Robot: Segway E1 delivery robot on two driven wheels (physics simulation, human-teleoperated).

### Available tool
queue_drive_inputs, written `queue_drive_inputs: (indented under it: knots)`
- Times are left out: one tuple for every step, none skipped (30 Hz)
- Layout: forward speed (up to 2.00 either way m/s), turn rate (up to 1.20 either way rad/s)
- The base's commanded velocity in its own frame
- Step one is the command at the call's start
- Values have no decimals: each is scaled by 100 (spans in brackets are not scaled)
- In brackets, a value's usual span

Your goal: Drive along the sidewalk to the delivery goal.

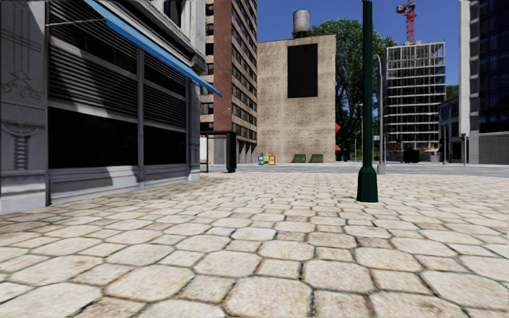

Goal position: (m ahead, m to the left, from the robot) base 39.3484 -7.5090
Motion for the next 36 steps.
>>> queue_drive_inputs:
  knots:
    - [200,0]
    - [200,0]
    - [200,0]
    - [200,0]
    - [200,0]
    - [200,0]
    - [200,0]
    - [200,0]
    - [200,0]
    - [200,0]
    - [200,0]
    - [200,0]
    - [200,0]
    - [200,0]
    - [200,0]
    - [200,0]
    - [200,0]
    - [200,0]
    - [200,0]
    - [200,0]
    - [200,0]
    - [200,0]
    - [200,0]
    - [200,0]
    - [200,0]
    - [200,0]
    - [200,0]
    - [200,0]
    - [200,0]
    - [200,0]
    - [200,0]
    - [200,0]
    - [200,0]
    - [200,0]
    - [200,0]
    - [200,0]
